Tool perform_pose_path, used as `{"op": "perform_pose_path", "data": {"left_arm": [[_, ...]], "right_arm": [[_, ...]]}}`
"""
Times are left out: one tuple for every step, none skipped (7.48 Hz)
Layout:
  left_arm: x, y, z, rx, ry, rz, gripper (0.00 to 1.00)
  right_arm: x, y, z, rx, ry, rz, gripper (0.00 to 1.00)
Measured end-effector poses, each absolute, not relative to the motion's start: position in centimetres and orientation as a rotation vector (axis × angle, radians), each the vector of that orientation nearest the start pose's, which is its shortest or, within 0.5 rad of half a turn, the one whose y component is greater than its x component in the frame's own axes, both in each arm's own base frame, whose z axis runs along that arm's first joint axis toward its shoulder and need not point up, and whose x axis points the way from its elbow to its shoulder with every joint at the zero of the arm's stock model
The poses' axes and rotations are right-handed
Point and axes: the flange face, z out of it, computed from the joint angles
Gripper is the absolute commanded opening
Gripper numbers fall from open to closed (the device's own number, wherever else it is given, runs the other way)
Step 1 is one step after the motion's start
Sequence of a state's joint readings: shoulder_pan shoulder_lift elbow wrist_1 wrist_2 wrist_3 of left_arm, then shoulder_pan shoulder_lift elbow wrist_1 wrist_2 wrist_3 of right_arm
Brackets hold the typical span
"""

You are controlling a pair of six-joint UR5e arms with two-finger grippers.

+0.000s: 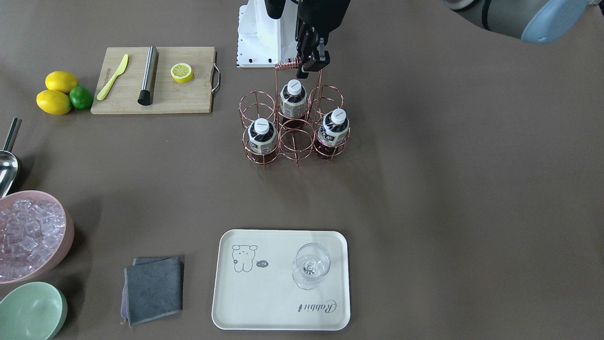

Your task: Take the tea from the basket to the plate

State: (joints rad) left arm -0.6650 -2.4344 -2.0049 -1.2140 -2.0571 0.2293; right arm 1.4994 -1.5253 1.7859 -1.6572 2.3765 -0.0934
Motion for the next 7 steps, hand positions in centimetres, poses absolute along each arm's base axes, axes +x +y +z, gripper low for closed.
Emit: {"op": "perform_pose_path", "data": {"left_arm": [[38.6, -41.3, 3.2, 0.775, 0.785, 1.256, 0.00], [38.6, -41.3, 3.3, 0.775, 0.784, 1.257, 0.00], [38.6, -41.3, 3.3, 0.775, 0.783, 1.258, 0.00], [38.6, -41.4, 3.3, 0.774, 0.782, 1.259, 0.00], [38.6, -41.4, 3.3, 0.774, 0.782, 1.258, 0.00], [38.6, -41.5, 3.4, 0.775, 0.780, 1.257, 0.00], [38.5, -41.5, 3.4, 0.775, 0.779, 1.256, 0.00]], "right_arm": [[0.3, -52.6, 49.3, 0.244, -0.834, -0.290, 1.00], [-1.9, -53.5, 45.2, 0.324, -0.855, -0.349, 1.00], [-4.2, -53.9, 41.7, 0.423, -0.882, -0.378, 0.99], [-6.8, -53.7, 38.8, 0.522, -0.931, -0.351, 0.99], [-9.8, -53.3, 36.4, 0.616, -0.991, -0.309, 0.99], [-13.1, -52.5, 34.5, 0.695, -1.044, -0.271, 0.99], [-16.6, -51.7, 32.9, 0.771, -1.080, -0.248, 0.99]]}}
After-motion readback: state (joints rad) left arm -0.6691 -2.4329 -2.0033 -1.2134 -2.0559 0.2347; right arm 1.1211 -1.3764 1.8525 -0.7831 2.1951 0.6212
